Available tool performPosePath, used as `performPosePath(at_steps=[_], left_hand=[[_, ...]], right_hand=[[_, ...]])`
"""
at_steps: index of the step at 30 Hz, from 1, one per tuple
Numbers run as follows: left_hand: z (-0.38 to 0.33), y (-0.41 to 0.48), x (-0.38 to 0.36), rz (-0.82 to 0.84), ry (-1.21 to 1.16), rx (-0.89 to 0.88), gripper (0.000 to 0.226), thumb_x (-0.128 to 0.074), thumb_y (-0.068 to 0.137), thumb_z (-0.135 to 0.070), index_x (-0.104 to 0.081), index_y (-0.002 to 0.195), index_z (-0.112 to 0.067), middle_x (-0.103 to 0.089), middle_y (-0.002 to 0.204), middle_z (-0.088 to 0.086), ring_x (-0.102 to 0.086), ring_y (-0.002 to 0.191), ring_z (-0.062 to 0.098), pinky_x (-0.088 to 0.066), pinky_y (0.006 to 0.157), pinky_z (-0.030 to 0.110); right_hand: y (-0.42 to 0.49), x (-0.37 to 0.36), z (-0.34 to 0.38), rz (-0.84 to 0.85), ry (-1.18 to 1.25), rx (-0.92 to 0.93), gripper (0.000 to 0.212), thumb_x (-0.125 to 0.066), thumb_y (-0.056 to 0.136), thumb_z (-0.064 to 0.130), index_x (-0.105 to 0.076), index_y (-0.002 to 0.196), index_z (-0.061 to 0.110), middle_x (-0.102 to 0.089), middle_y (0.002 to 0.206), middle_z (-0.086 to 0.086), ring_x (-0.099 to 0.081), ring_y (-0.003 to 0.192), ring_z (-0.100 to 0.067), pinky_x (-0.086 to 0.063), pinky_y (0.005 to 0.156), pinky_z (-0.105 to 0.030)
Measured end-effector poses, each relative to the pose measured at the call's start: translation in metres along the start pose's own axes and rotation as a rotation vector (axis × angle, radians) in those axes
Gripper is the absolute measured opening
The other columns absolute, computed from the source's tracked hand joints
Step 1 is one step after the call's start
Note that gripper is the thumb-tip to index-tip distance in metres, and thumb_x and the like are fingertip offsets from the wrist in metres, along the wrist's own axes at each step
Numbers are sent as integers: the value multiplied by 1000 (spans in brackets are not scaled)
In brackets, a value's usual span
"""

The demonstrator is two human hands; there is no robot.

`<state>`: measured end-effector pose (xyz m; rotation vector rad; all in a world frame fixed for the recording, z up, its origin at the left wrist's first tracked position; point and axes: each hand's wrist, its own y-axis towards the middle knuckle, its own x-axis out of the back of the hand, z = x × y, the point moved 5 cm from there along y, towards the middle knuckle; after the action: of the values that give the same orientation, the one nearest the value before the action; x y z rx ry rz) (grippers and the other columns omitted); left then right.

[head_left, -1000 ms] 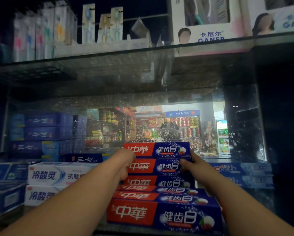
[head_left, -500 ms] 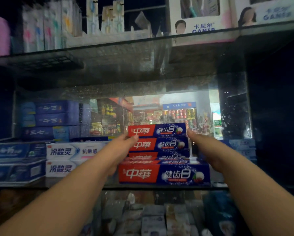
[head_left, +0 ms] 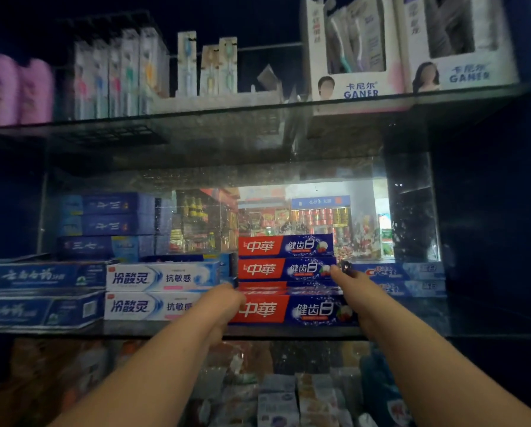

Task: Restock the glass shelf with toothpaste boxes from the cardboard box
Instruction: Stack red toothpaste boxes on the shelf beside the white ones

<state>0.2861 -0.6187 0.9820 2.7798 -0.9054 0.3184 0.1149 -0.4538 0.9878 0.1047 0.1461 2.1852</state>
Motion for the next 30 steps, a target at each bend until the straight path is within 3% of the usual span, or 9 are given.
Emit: performPosePath(at_steps=[3,7,17,19,21,23,26,28,30], left_hand=[[-1,15,-10,-66,47,13,11,-49,94,-8,-56,92,-16,-69,91,9,-68,85,23,-56,84,41],[-6,28,-17,-134,63,-5,10,-44,100,-15,-52,93,-15,-61,79,3,-59,68,13,-43,55,24],[-4,36,-21,-185,58,-71,19,-39,102,-17,-51,87,-21,-59,77,1,-56,65,11,-41,52,22],[-8,34,-22,-207,164,-140,21,-38,101,-15,-49,85,-23,-61,87,4,-57,71,13,-48,61,25],[-15,30,-22,-235,321,-273,24,-39,97,-10,-55,112,-19,-57,122,7,-60,97,21,-53,86,36],[-21,21,-24,-240,432,-393,48,-37,96,-4,-40,141,-20,-33,150,-1,-48,126,22,-45,104,37],[-28,0,-27,-220,447,-474,60,-36,97,-1,-24,151,-24,-15,160,-7,-29,141,16,-39,111,39],[-28,-12,-27,-219,471,-482,60,-36,97,-2,-21,152,-22,-13,160,-7,-22,144,15,-31,116,37],[-26,-29,-24,-213,477,-487,59,-36,97,-4,-21,152,-21,-15,160,-5,-20,145,15,-24,119,32]], right_hand=[[16,-1,1,12,53,-8,38,-44,100,36,-41,131,14,-57,108,-8,-57,84,-22,-46,61,-33],[31,-7,1,-24,38,-30,33,-40,103,30,-44,131,13,-60,100,-12,-61,77,-25,-46,45,-28],[39,-12,-2,-61,-17,-4,43,-42,102,34,-41,140,13,-55,85,-3,-56,69,-18,-41,46,-26],[37,-11,-1,-71,-7,35,41,-43,101,34,-45,136,13,-59,89,-3,-59,72,-18,-45,51,-27],[31,-9,3,-118,-96,113,42,-44,100,35,-44,136,13,-57,98,-2,-58,75,-18,-48,61,-30],[19,-10,9,-180,-225,235,41,-44,100,35,-42,136,15,-56,108,-2,-56,80,-17,-47,64,-30],[-8,-25,19,-158,-342,379,37,-44,101,30,-44,134,14,-57,124,-4,-50,87,-14,-42,67,-27],[-27,-39,21,-110,-360,409,39,-42,102,29,-42,137,14,-56,129,-6,-50,91,-14,-40,71,-26],[-45,-52,19,-84,-390,404,44,-42,101,33,-38,142,16,-52,137,-7,-54,110,-21,-42,83,-31]])
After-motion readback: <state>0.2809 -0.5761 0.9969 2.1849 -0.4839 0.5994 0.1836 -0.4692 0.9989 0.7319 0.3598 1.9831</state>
